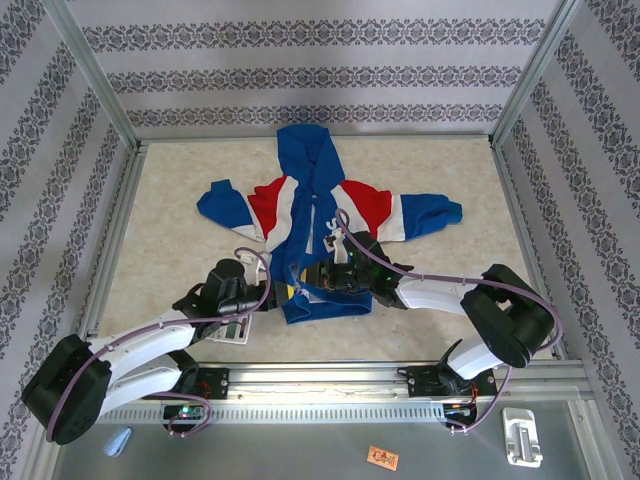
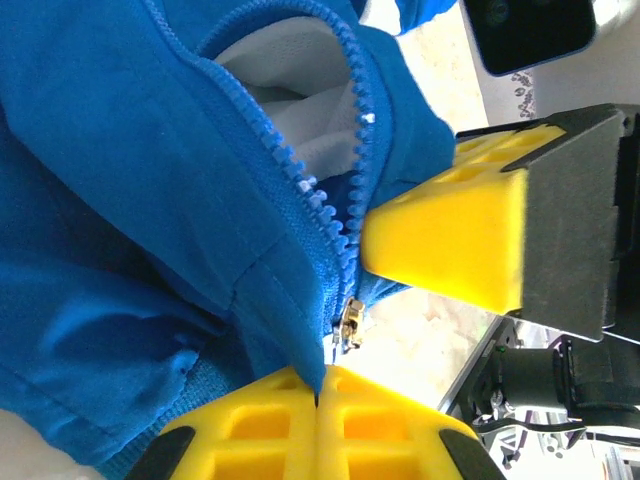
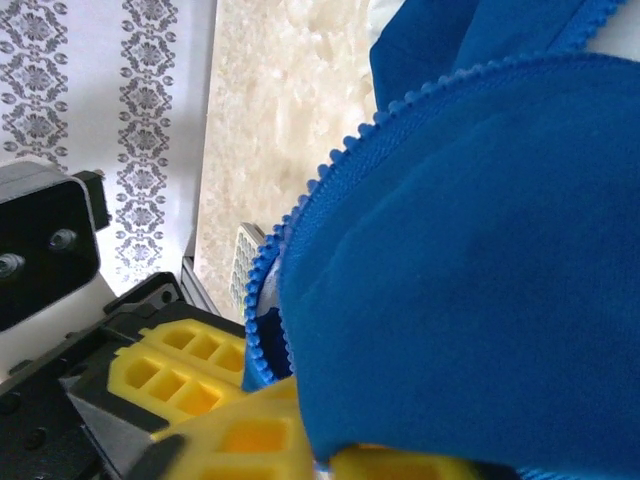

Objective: Zip up the jacket

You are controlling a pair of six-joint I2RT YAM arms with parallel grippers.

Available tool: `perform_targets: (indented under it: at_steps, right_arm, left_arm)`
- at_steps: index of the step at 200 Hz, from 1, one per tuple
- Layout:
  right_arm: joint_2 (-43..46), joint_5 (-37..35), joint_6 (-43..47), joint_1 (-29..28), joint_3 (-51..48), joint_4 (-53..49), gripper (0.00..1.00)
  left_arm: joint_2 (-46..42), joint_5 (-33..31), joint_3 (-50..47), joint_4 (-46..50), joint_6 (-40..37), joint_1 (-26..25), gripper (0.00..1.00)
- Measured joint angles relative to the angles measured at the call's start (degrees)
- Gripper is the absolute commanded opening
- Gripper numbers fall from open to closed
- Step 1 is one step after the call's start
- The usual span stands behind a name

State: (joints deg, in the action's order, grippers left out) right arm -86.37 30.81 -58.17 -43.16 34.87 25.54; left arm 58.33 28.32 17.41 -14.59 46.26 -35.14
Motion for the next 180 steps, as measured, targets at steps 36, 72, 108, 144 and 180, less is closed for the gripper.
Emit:
perform_targets:
  at_steps: [36,72,108,144,180]
  right_arm:
    - [2.01,-0.63,3.34,-0.04,0.83,-2.12,0.45]
    - [8.92,-3.28,8.66,-0.48,0.83,-7.19,0.41]
    - [15.3,-9.14,15.5,-3.96,0.83,-15.15,0.41]
    - [17.38,-13.88,21.09,-7.98,0.83,-20.28,0.43]
    - [15.74,-15.98,23.93,-10.67,0.96,-21.59,0.41]
  left_arm:
    - [0.37,1.55,5.88,9.64,-1.03,0.0,0.0]
    - [2.16,3.19,11.76,17.33,-1.77,0.13,0.0]
    - [3.39,3.8,15.72,23.67,-2.8,0.35,0.0]
    - [3.82,4.13,17.77,27.54,-3.23,0.37,0.0]
    - [4.09,4.24,18.14,28.59,-3.23,0.37,0.0]
